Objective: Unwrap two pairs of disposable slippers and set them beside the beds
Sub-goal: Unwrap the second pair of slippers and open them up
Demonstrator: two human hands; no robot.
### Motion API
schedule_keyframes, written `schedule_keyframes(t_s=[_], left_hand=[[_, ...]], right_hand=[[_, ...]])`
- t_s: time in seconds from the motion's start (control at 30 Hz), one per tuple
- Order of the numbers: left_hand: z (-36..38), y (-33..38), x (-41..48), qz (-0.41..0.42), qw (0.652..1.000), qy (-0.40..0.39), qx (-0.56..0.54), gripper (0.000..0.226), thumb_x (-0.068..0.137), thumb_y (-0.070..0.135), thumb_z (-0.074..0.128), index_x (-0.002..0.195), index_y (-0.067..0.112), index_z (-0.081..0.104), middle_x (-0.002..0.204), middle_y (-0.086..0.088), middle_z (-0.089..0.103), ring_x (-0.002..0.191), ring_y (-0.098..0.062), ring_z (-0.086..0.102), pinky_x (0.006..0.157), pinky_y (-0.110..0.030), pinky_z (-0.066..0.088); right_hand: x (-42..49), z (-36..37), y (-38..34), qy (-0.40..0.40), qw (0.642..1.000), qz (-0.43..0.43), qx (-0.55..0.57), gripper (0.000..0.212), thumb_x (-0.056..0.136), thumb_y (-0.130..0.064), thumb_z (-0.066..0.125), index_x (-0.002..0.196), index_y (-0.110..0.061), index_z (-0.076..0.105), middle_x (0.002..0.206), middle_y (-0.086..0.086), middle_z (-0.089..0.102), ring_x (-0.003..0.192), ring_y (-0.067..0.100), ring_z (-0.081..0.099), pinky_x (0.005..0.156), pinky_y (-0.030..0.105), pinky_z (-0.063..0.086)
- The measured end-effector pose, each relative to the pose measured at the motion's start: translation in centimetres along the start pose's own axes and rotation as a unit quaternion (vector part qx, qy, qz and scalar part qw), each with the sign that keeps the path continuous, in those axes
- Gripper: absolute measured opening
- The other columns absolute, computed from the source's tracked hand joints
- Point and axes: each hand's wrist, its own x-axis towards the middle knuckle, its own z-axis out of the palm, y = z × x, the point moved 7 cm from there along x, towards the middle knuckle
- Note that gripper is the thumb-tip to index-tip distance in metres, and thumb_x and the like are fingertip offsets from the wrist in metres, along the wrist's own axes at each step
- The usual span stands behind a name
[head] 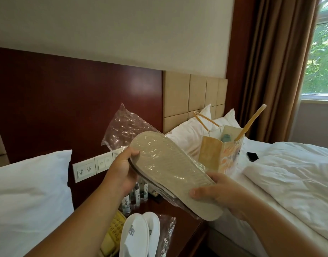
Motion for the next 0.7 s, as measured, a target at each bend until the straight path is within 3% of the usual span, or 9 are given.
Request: schedule_keyframes(t_s=[0.1, 0.17, 0.27, 0.33, 0.5, 0.7], left_hand=[[-1.0, 0.7, 0.2, 0.017, 0.999, 0.027, -0.008, 0.016, 0.084, 0.009, 0.057, 0.093, 0.013, 0.070, 0.085, -0.007, 0.077, 0.075, -0.022, 0.074, 0.064, -0.036, 0.057], [-1.5, 1.0, 0.1, 0.024, 0.999, 0.039, -0.026, 0.019, 0.084, 0.012, 0.059, 0.080, 0.013, 0.077, 0.079, -0.005, 0.077, 0.070, -0.019, 0.074, 0.063, -0.035, 0.058], [-1.4, -0.1, -0.6, 0.005, 0.998, 0.058, -0.019, 0.033, 0.083, 0.034, 0.069, 0.107, 0.011, 0.070, 0.102, -0.010, 0.076, 0.091, -0.026, 0.073, 0.086, -0.046, 0.055], [-1.5, -1.9, -1.3, -0.007, 0.996, 0.087, -0.001, 0.046, 0.079, 0.040, 0.075, 0.116, 0.016, 0.063, 0.106, -0.010, 0.075, 0.095, -0.028, 0.073, 0.089, -0.052, 0.054], [0.9, -5.5, -3.0, -0.049, 0.997, 0.047, 0.021, 0.052, 0.066, 0.026, 0.083, 0.114, 0.012, 0.068, 0.110, -0.013, 0.073, 0.092, -0.026, 0.073, 0.084, -0.045, 0.053], [-0.1, -3.2, -1.4, -0.030, 0.998, 0.062, -0.009, 0.031, 0.065, 0.016, 0.081, 0.092, 0.013, 0.067, 0.107, -0.015, 0.074, 0.096, -0.029, 0.072, 0.087, -0.046, 0.056]], right_hand=[[-0.1, -0.1, 0.3, 0.007, 1.000, 0.001, 0.009, 0.060, 0.055, -0.035, 0.094, 0.109, -0.019, 0.073, 0.105, 0.008, 0.077, 0.093, 0.029, 0.075, 0.088, 0.054, 0.058], [-0.2, -0.3, 0.7, 0.014, 1.000, 0.006, 0.027, 0.062, 0.053, -0.032, 0.094, 0.111, -0.020, 0.073, 0.108, 0.010, 0.075, 0.093, 0.028, 0.075, 0.085, 0.051, 0.060], [-0.2, -0.3, 1.3, 0.023, 0.999, 0.011, 0.042, 0.069, 0.049, -0.033, 0.096, 0.113, -0.022, 0.072, 0.107, 0.009, 0.076, 0.093, 0.029, 0.075, 0.086, 0.052, 0.060], [-0.2, -0.4, 1.5, 0.033, 0.998, 0.012, 0.053, 0.071, 0.047, -0.033, 0.097, 0.113, -0.024, 0.072, 0.107, 0.009, 0.076, 0.093, 0.028, 0.075, 0.086, 0.052, 0.059], [-0.5, -0.3, 1.6, 0.030, 0.998, 0.010, 0.056, 0.072, 0.050, -0.033, 0.096, 0.117, -0.030, 0.070, 0.107, 0.007, 0.077, 0.092, 0.026, 0.076, 0.086, 0.050, 0.060], [-1.5, -0.5, 2.3, 0.015, 0.998, 0.022, 0.051, 0.067, 0.056, -0.028, 0.094, 0.119, -0.027, 0.070, 0.107, 0.004, 0.078, 0.095, 0.025, 0.075, 0.089, 0.049, 0.059]])
